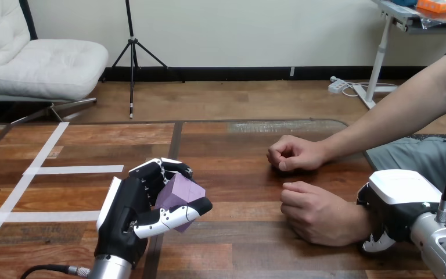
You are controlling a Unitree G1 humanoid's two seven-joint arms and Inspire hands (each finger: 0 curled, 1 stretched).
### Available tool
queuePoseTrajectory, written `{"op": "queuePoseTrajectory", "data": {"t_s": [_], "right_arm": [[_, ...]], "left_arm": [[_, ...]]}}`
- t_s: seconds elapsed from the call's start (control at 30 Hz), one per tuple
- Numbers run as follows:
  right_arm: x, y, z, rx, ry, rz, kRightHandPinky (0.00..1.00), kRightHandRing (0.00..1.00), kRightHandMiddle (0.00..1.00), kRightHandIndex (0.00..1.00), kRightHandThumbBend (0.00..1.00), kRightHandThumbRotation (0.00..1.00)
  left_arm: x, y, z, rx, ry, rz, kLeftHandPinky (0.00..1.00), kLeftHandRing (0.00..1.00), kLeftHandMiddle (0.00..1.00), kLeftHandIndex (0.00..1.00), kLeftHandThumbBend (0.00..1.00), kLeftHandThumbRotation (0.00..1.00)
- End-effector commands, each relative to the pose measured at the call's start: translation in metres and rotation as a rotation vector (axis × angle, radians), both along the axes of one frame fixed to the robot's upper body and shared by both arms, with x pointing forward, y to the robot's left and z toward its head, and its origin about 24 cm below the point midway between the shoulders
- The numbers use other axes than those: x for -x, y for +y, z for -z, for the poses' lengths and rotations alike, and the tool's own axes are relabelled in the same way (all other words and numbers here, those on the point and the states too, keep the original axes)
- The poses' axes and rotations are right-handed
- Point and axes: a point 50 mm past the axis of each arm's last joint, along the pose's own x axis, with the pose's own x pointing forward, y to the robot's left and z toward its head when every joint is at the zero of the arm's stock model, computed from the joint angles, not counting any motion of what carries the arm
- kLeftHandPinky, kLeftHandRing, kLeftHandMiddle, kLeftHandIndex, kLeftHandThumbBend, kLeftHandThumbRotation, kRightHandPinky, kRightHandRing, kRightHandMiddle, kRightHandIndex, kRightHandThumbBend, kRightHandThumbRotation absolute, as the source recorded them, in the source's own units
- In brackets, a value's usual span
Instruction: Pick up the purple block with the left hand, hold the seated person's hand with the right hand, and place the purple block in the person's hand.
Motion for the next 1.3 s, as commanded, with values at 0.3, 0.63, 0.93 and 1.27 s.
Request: {"op": "queuePoseTrajectory", "data": {"t_s": [0.3,0.63,0.93,1.27], "right_arm": [[0.002,-0.009,0.005,0.026,0.029,0.016,0.41,0.48,0.54,0.58,0.7,0.0],[0.002,-0.009,0.003,0.017,0.025,0.017,0.4,0.48,0.53,0.56,0.69,0.0],[0.002,-0.008,0.002,0.019,0.027,0.014,0.39,0.47,0.53,0.57,0.68,0.0],[0.002,-0.007,0.003,0.027,0.029,0.01,0.39,0.47,0.53,0.58,0.68,0.0]], "left_arm": [[-0.017,-0.006,-0.018,0.013,-0.094,0.004,0.34,0.4,0.48,0.49,0.9,0.16],[-0.02,-0.006,-0.019,0.016,-0.098,-0.01,0.35,0.41,0.49,0.49,0.89,0.15],[-0.033,-0.004,-0.02,-0.014,-0.096,-0.057,0.35,0.4,0.48,0.49,0.9,0.16],[-0.047,-0.003,-0.02,-0.039,-0.075,-0.109,0.34,0.39,0.48,0.5,0.9,0.16]]}}
